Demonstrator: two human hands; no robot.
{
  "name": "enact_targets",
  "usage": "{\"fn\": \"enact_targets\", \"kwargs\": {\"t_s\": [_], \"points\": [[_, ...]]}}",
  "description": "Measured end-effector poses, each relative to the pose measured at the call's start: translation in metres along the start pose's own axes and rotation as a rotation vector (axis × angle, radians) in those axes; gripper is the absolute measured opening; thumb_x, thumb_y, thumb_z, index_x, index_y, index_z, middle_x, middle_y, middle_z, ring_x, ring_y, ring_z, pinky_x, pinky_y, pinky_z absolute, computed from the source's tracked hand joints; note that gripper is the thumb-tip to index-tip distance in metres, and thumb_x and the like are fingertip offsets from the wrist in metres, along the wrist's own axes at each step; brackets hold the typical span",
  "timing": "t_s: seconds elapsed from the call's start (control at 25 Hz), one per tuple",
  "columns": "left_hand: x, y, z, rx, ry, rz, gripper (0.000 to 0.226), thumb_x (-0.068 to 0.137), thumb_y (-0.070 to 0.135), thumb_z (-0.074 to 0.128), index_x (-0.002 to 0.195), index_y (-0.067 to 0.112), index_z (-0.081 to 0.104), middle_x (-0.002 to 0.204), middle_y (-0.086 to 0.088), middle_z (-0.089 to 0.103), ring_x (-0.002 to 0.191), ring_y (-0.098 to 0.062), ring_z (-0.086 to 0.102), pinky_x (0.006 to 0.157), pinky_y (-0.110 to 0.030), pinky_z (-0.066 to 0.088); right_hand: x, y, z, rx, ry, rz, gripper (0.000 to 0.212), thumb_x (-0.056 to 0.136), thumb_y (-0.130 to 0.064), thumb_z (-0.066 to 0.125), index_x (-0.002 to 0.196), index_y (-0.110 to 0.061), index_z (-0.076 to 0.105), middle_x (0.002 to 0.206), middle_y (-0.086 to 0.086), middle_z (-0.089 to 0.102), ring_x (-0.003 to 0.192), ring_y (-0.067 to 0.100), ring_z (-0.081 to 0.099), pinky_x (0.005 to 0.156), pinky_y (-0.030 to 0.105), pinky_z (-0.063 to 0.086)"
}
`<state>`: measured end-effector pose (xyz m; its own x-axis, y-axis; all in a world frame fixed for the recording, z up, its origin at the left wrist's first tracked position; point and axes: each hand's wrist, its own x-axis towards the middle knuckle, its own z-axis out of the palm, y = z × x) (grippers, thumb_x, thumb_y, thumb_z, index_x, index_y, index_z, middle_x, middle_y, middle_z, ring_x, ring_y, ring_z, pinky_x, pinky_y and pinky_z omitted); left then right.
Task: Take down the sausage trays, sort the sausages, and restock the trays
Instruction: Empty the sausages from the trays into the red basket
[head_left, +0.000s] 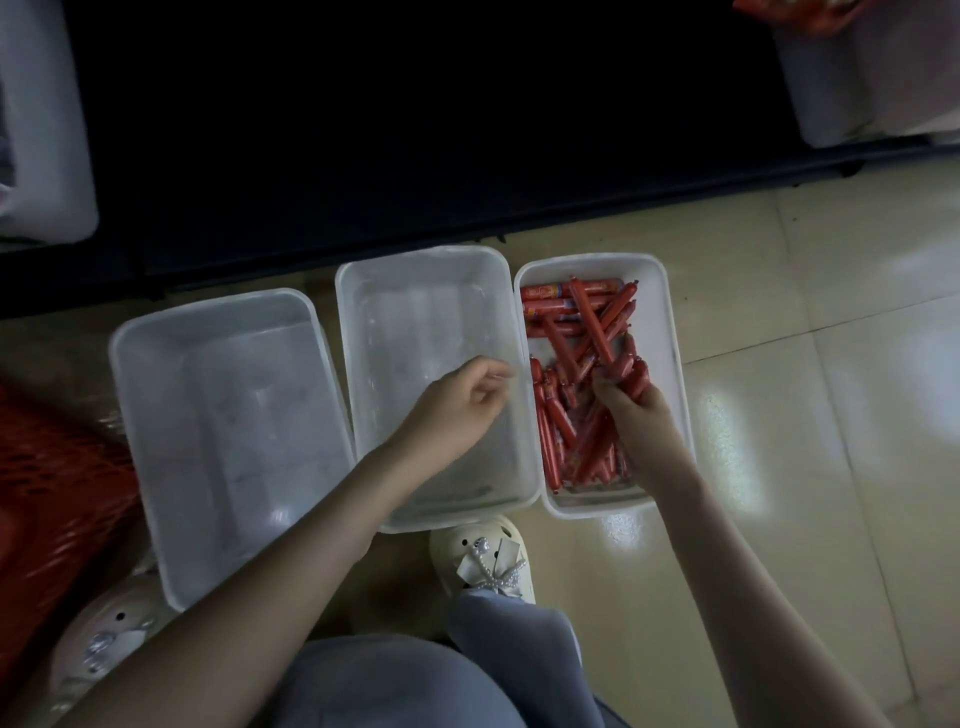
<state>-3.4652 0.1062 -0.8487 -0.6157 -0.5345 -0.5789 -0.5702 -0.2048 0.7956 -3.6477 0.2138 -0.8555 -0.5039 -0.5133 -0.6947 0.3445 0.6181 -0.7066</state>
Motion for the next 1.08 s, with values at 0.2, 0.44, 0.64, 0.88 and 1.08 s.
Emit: {"fn": "enact_targets", "kwargs": {"t_s": [0.2, 0.44, 0.64, 0.88, 1.08], "points": [[-0.047, 0.061, -0.02, -0.237, -0.281, -0.034, 0.028, 0.091, 0.027, 0.062, 0.116, 0.018, 0.053, 0.099, 0.004, 0.066, 0.091, -0.009, 0.065, 0.084, -0.026, 0.053, -0.075, -0.087, 0.051, 0.498, -0.319, -0.056, 0.017, 0.097, -0.014, 0.048, 0.108, -0.002, 0.054, 0.085, 0.012, 0.062, 0.083, 0.024, 0.064, 0.078, 0.037, 0.056], [-0.145, 0.073, -0.092, -0.391, -0.176, 0.051, 0.012, 0.094, 0.017, 0.057, 0.083, 0.014, 0.054, 0.065, 0.001, 0.055, 0.054, -0.011, 0.05, 0.05, -0.023, 0.046, -0.151, -0.139, 0.127, 0.371, -0.521, -0.172, 0.013, 0.089, -0.014, 0.056, 0.101, -0.009, 0.056, 0.093, 0.007, 0.064, 0.095, 0.02, 0.063, 0.087, 0.033, 0.053], [-0.248, 0.03, -0.16, -0.466, 0.05, 0.062, 0.011, 0.096, 0.013, 0.053, 0.085, 0.015, 0.051, 0.066, 0.003, 0.058, 0.05, -0.007, 0.043, 0.043, -0.017, 0.036, -0.214, -0.132, 0.225, 0.01, -0.838, -0.166, 0.042, 0.081, -0.014, 0.058, 0.12, 0.001, 0.051, 0.104, 0.018, 0.064, 0.087, 0.024, 0.067, 0.082, 0.035, 0.052], [-0.344, -0.057, -0.221, -0.39, 0.391, 0.015, 0.008, 0.097, 0.011, 0.05, 0.104, 0.014, 0.049, 0.074, -0.007, 0.058, 0.059, -0.013, 0.055, 0.056, -0.024, 0.049, -0.277, -0.083, 0.378, -0.252, -0.98, -0.142, 0.007, 0.085, -0.007, 0.059, 0.089, -0.005, 0.054, 0.075, 0.013, 0.066, 0.069, 0.031, 0.06, 0.062, 0.04, 0.05], [-0.382, -0.156, -0.255, -0.214, 0.617, -0.271, 0.028, 0.098, 0.042, 0.045, 0.092, 0.016, 0.053, 0.077, -0.003, 0.066, 0.076, -0.024, 0.064, 0.069, -0.031, 0.047, -0.264, -0.029, 0.486, -0.51, -0.944, -0.217, 0.025, 0.095, -0.005, 0.051, 0.114, -0.021, 0.05, 0.094, 0.005, 0.062, 0.086, 0.022, 0.066, 0.074, 0.04, 0.054]]}}
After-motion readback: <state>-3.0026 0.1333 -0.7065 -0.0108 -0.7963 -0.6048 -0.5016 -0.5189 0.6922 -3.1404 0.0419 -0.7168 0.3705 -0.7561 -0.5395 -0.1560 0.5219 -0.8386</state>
